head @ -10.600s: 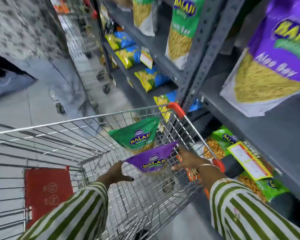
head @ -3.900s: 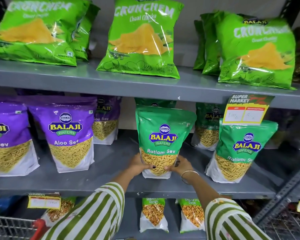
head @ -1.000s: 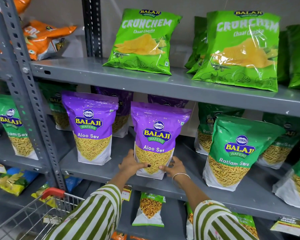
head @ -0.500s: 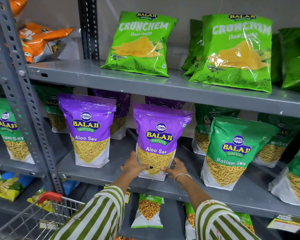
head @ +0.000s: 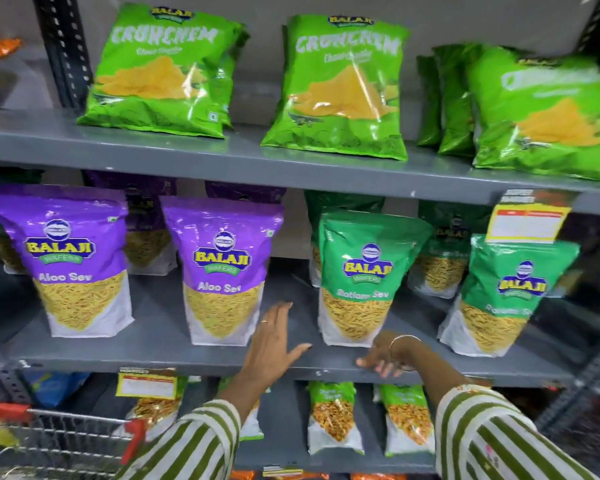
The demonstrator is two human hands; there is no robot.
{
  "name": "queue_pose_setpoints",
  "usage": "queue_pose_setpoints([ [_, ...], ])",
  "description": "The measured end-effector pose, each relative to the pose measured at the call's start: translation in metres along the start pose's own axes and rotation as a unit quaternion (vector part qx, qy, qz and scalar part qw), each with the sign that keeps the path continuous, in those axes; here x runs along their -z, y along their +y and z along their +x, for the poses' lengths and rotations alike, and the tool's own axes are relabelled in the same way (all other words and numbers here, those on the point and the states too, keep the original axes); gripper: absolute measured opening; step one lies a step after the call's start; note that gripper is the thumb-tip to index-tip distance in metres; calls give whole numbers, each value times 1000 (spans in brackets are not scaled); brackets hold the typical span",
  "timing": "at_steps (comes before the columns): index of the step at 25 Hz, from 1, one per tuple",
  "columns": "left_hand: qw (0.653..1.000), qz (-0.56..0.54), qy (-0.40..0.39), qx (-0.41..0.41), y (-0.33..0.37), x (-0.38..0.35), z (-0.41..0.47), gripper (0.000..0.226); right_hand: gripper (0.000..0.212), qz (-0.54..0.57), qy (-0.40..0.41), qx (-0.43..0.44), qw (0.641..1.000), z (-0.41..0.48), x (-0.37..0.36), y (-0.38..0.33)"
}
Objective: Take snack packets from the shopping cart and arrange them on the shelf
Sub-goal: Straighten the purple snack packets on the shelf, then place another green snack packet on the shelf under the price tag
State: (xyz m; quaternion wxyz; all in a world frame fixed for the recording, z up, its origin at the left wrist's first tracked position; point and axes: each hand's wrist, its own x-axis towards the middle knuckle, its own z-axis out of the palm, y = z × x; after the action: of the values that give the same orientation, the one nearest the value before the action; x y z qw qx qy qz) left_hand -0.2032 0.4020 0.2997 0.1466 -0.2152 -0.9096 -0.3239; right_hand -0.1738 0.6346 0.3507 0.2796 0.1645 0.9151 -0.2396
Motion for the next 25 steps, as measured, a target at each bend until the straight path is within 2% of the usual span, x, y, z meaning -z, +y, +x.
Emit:
queue_pose_setpoints([
  [1, 994, -86, -33, 60, 19, -14, 11, 82, 38, -38, 52, -5, 998, 4, 10, 22],
  [2, 978, -161, -50, 125, 33, -26, 23, 87, 52, -20, 123, 4, 992, 8, 18, 38],
  [3, 959, -214, -62, 178, 44, -35, 35, 87, 71, 72, 183, 25, 980, 14, 24, 49],
  [5, 925, -291, -71, 234, 52, -45, 53, 78, 88, 256, 198, 97, 941, 23, 32, 55],
  [7, 902, -342, -72, 255, 55, -55, 63, 76, 89, 309, 166, 157, 923, 40, 36, 55],
  [9, 894, -355, -60, 268, 57, -59, 64, 84, 75, 337, 130, 193, 912, 41, 35, 44],
  [12, 894, -351, -26, 277, 72, -59, 56, 70, 58, 365, 139, 225, 893, 32, 28, 41],
  [14, 902, -330, -20, 278, 85, -56, 52, 66, 58, 387, 159, 229, 879, 28, 24, 44],
  [18, 918, -280, -22, 280, 84, -53, 50, 64, 57, 393, 171, 214, 878, 19, 22, 43],
  [25, 918, -272, -28, 288, 70, -42, 48, 67, 61, 401, 181, 197, 876, 28, 13, 29],
])
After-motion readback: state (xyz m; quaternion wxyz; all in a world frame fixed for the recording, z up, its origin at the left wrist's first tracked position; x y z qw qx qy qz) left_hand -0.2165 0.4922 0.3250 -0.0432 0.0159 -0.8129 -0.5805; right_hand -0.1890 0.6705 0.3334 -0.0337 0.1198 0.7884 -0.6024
